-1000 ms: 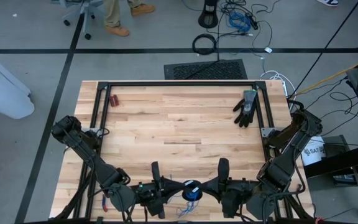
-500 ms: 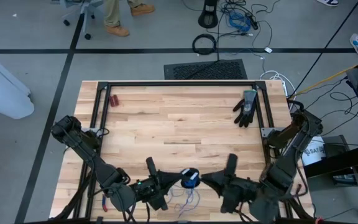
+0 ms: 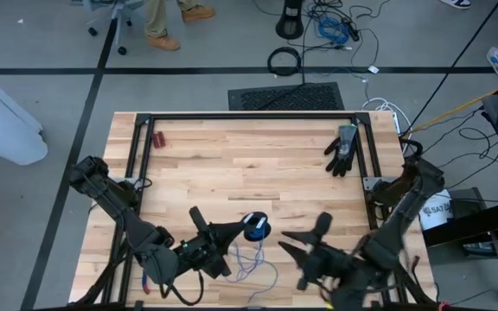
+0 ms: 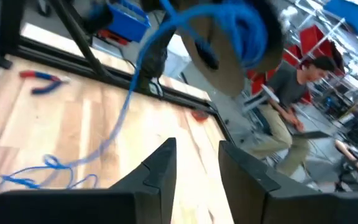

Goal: Coil cords
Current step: Uncoil the blue wire from the spool

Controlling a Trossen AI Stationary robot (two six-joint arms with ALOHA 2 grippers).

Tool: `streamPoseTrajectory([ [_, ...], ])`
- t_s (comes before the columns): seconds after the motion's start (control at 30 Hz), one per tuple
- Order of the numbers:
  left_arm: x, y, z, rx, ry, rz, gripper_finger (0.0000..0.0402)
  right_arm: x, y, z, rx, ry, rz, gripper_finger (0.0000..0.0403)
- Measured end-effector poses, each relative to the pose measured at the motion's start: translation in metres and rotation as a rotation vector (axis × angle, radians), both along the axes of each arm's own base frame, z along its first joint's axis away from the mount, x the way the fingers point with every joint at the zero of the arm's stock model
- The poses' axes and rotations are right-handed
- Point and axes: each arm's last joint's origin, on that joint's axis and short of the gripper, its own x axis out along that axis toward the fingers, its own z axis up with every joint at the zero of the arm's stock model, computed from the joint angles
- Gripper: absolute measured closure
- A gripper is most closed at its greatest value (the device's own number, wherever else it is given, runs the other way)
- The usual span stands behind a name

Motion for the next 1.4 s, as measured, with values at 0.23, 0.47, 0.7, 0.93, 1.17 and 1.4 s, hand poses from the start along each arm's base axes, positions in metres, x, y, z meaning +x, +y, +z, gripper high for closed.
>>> streamPoseTrajectory([
  [0.23, -0.004, -0.001, 0.000, 0.009, 0.009, 0.077, 0.0401, 0.050, -0.005, -0.017, 0.008, 0.008, 0.013, 0.0291],
  [0.47, -0.009, -0.005, 0.000, 0.037, 0.029, 0.136, 0.0401, 0.068, -0.004, -0.013, 0.000, -0.060, 0.035, 0.0291],
  [0.7, -0.013, -0.009, 0.000, 0.040, 0.029, 0.122, 0.0401, 0.071, -0.008, -0.012, 0.007, -0.071, 0.022, 0.0291],
  [0.93, -0.013, -0.009, 0.001, 0.029, 0.020, 0.121, 0.0402, 0.074, -0.008, -0.011, 0.019, -0.075, 0.048, 0.0301],
  [1.17, -0.013, -0.009, 0.001, 0.029, 0.019, 0.121, 0.0402, 0.076, -0.005, -0.005, 0.037, -0.107, 0.103, 0.0338],
  [1.4, -0.015, -0.011, 0.001, 0.032, 0.021, 0.114, 0.0402, 0.073, -0.002, -0.003, -0.003, -0.117, 0.073, 0.0397],
])
